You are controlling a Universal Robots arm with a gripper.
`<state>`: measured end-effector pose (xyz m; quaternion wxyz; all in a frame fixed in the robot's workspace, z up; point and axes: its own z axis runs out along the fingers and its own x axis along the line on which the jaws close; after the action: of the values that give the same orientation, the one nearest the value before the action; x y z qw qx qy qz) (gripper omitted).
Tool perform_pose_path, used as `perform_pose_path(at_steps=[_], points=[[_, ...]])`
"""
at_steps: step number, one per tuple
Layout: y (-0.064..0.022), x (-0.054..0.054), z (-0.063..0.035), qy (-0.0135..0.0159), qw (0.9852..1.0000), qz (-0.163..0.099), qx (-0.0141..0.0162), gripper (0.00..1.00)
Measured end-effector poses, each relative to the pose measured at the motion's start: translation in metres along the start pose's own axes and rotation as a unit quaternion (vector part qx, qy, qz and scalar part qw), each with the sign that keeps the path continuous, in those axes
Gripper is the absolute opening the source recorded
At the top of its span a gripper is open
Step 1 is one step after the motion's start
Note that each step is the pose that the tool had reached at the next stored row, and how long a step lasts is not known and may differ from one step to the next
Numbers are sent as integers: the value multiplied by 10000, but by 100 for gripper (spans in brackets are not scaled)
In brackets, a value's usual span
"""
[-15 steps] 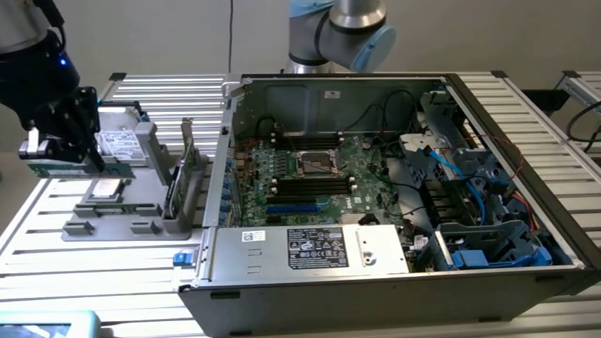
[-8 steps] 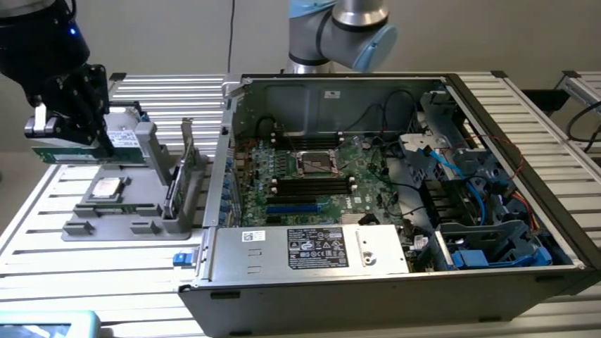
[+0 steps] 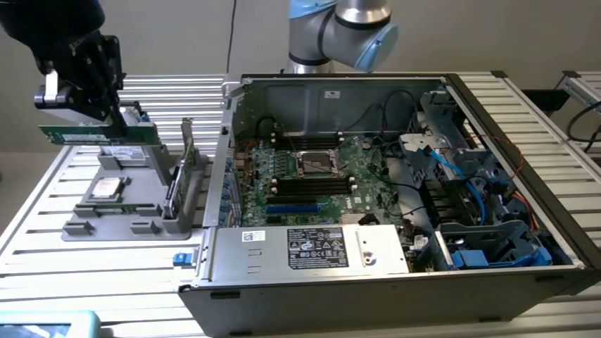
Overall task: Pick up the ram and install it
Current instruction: 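Pick up the ram and move it above insertion slot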
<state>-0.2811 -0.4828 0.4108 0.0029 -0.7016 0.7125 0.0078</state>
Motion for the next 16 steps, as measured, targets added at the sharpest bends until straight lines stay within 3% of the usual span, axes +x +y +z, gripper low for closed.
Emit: perform_pose_path(at_steps=[6,16], points=[[-269,1,-182,-6,10000,0,-1,13],[-724,-7,-210,-12,10000,0,-2,13]])
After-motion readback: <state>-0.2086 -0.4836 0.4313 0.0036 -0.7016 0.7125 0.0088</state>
